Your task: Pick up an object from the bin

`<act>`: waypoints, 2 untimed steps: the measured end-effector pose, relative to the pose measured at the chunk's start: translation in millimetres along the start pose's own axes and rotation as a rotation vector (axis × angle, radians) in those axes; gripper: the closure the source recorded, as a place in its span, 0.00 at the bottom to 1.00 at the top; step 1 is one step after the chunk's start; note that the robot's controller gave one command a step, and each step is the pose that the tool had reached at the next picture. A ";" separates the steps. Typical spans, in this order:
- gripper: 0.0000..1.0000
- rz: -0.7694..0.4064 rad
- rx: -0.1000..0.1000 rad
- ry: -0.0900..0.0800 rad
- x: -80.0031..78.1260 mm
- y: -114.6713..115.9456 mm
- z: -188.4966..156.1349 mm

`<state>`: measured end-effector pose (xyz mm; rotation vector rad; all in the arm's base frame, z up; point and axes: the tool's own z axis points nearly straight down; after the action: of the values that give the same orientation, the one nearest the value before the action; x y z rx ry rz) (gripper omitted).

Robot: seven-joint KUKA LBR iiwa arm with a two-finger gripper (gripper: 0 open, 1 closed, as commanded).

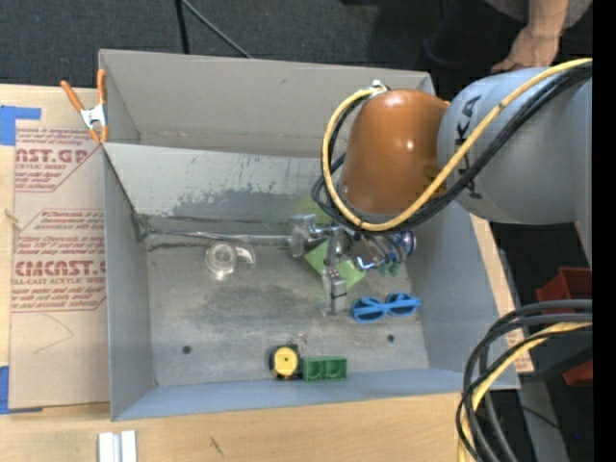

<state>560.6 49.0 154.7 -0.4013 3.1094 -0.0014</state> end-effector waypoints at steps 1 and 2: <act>0.00 0.052 -0.005 0.013 16.4 50.8 89.0; 0.00 -0.066 -0.001 -0.004 -25.0 46.7 10.3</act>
Offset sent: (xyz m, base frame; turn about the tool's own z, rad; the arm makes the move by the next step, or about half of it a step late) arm -0.0251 0.0417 -0.0847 0.0556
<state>573.0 100.6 144.5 -0.5035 3.0903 0.0006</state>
